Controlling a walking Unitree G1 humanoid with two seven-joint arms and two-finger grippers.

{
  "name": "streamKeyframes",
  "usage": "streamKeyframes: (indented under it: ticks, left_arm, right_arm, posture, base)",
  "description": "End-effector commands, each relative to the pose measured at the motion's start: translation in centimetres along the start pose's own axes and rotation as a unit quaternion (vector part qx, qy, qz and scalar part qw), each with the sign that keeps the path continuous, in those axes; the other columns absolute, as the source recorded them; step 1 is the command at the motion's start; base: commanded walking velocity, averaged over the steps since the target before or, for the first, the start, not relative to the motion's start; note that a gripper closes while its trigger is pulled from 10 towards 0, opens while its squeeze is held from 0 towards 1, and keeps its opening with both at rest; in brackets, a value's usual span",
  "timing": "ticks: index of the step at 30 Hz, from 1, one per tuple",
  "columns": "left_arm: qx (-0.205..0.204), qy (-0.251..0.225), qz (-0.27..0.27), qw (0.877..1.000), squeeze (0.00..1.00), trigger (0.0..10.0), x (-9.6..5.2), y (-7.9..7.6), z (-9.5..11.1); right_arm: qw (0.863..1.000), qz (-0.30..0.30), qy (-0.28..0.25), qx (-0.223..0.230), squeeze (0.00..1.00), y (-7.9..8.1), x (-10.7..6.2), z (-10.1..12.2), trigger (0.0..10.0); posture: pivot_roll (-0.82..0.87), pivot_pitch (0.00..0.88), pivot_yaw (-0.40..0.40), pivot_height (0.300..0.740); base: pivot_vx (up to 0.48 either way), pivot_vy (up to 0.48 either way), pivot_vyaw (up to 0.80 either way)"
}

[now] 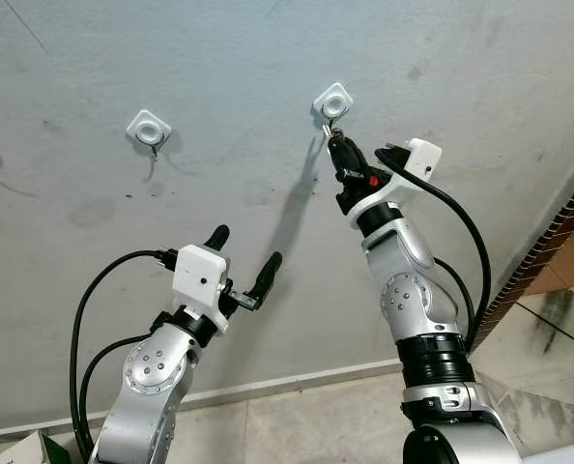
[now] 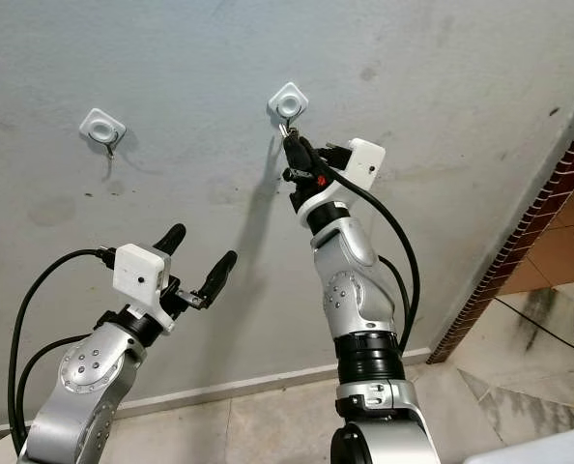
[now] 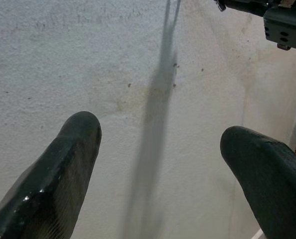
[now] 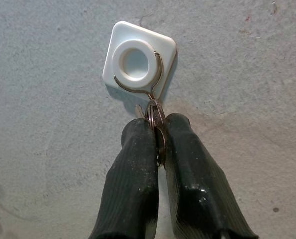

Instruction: Hang keys on a hook

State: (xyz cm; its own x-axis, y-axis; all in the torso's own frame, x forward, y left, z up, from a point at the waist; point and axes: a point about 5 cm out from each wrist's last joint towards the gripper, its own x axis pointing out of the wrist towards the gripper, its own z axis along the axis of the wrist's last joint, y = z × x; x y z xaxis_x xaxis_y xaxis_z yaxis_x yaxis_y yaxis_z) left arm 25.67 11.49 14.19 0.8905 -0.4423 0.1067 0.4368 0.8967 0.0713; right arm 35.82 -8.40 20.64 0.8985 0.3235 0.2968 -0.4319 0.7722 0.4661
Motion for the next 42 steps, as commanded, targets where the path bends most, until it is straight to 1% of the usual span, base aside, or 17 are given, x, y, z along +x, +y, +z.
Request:
streamKeyframes:
  ticks: [1, 9, 13, 14, 16, 17, 18, 19, 20, 22, 24, 31, 32, 33, 34, 35, 42]
  left_arm:
    - [-0.001, 0.008, 0.006, 1.000, 0.00, 10.0, 0.0, 0.1, -0.3]
    - [-0.002, 0.008, 0.009, 1.000, 0.00, 10.0, -0.1, 0.2, -0.3]
    - [-0.002, 0.008, 0.010, 1.000, 0.00, 10.0, -0.1, 0.2, -0.3]
    - [-0.002, 0.008, 0.010, 1.000, 0.00, 10.0, -0.1, 0.2, -0.3]
    - [-0.002, 0.008, 0.010, 1.000, 0.00, 10.0, -0.1, 0.2, -0.3]
    - [-0.002, 0.008, 0.010, 1.000, 0.00, 10.0, -0.1, 0.2, -0.3]
    - [-0.003, 0.008, 0.010, 1.000, 0.00, 10.0, -0.1, 0.2, -0.3]
    - [-0.003, 0.008, 0.010, 1.000, 0.00, 10.0, -0.1, 0.1, -0.3]
    - [-0.003, 0.008, 0.010, 1.000, 0.00, 10.0, -0.1, 0.1, -0.3]
    - [-0.004, 0.008, 0.011, 1.000, 0.00, 10.0, -0.1, 0.1, -0.3]
    - [-0.004, 0.008, 0.012, 1.000, 0.00, 10.0, -0.1, 0.1, -0.3]
    - [-0.004, 0.008, 0.016, 1.000, 0.00, 10.0, -0.1, 0.2, -0.3]
    - [-0.004, 0.008, 0.016, 1.000, 0.00, 10.0, -0.1, 0.2, -0.4]
    - [-0.005, 0.008, 0.016, 1.000, 0.00, 10.0, -0.1, 0.2, -0.4]
    - [-0.005, 0.008, 0.016, 1.000, 0.00, 10.0, -0.1, 0.2, -0.4]
    - [-0.005, 0.008, 0.016, 1.000, 0.00, 10.0, -0.1, 0.2, -0.4]
    - [-0.005, 0.009, 0.017, 1.000, 0.00, 10.0, -0.1, 0.2, -0.4]
  right_arm:
    - [0.999, -0.024, 0.033, -0.001, 0.00, -0.4, 0.5, -0.9, 10.0]
    - [0.999, -0.016, 0.032, 0.004, 0.00, 0.0, 1.1, -0.8, 10.0]
    - [0.999, -0.016, 0.029, 0.004, 0.07, 0.1, 1.4, -0.7, 10.0]
    - [0.999, -0.016, 0.028, 0.005, 0.14, 0.1, 1.5, -0.7, 10.0]
    - [0.999, -0.016, 0.027, 0.007, 0.14, 0.2, 1.5, -0.7, 10.0]
    - [0.999, -0.017, 0.027, 0.004, 0.58, 0.2, 1.6, -0.6, 10.0]
    - [0.999, -0.017, 0.027, 0.002, 0.58, 0.2, 1.6, -0.6, 10.0]
    - [1.000, -0.012, 0.027, 0.007, 0.35, 0.3, 1.6, -0.6, 10.0]
    - [1.000, -0.008, 0.026, 0.010, 0.86, 0.4, 1.6, -0.6, 10.0]
    - [1.000, -0.007, 0.026, 0.007, 0.86, 0.4, 1.7, -0.6, 10.0]
    - [1.000, -0.006, 0.026, 0.007, 1.00, 0.4, 1.7, -0.6, 10.0]
    - [1.000, -0.012, 0.025, -0.007, 0.95, 0.4, 1.8, -0.5, 10.0]
    - [1.000, -0.013, 0.025, -0.008, 0.62, 0.4, 1.8, -0.5, 10.0]
    - [1.000, -0.013, 0.025, -0.009, 0.54, 0.3, 1.8, -0.5, 10.0]
    - [1.000, -0.013, 0.025, -0.009, 0.54, 0.3, 1.8, -0.5, 10.0]
    - [1.000, -0.013, 0.024, -0.010, 0.00, 0.3, 1.8, -0.5, 10.0]
    - [1.000, -0.015, 0.023, -0.012, 0.00, 0.1, 1.8, -0.4, 10.0]
  posture:
    - [0.12, 0.060, 0.051, 0.740]
    - [0.12, 0.064, 0.051, 0.740]
    - [0.12, 0.065, 0.051, 0.740]
    - [0.12, 0.065, 0.051, 0.740]
    - [0.12, 0.065, 0.051, 0.740]
    - [0.12, 0.066, 0.049, 0.740]
    - [0.12, 0.066, 0.049, 0.740]
    - [0.12, 0.066, 0.048, 0.740]
    - [0.12, 0.066, 0.048, 0.740]
    - [0.12, 0.067, 0.048, 0.740]
    - [0.12, 0.067, 0.046, 0.740]
    - [0.12, 0.068, 0.045, 0.740]
    - [0.12, 0.068, 0.044, 0.740]
    - [0.12, 0.068, 0.044, 0.740]
    - [0.12, 0.068, 0.043, 0.740]
    - [0.12, 0.068, 0.043, 0.740]
    - [0.12, 0.066, 0.044, 0.740]
  base:
    - [0.000, 0.000, 0.00]
    - [0.000, 0.000, 0.00]
    - [0.000, 0.000, 0.00]
    - [0.000, 0.000, 0.00]
    - [0.000, 0.000, 0.00]
    - [0.000, 0.000, 0.00]
    - [0.000, 0.000, 0.00]
    - [0.000, 0.000, 0.00]
    - [0.000, 0.000, 0.00]
    - [0.000, 0.000, 0.00]
    - [0.000, 0.000, 0.00]
    - [0.000, 0.000, 0.00]
    - [0.000, 0.000, 0.00]
    - [0.000, 0.000, 0.00]
    - [0.000, 0.000, 0.00]
    - [0.000, 0.000, 0.00]
    - [0.000, 0.000, 0.00]
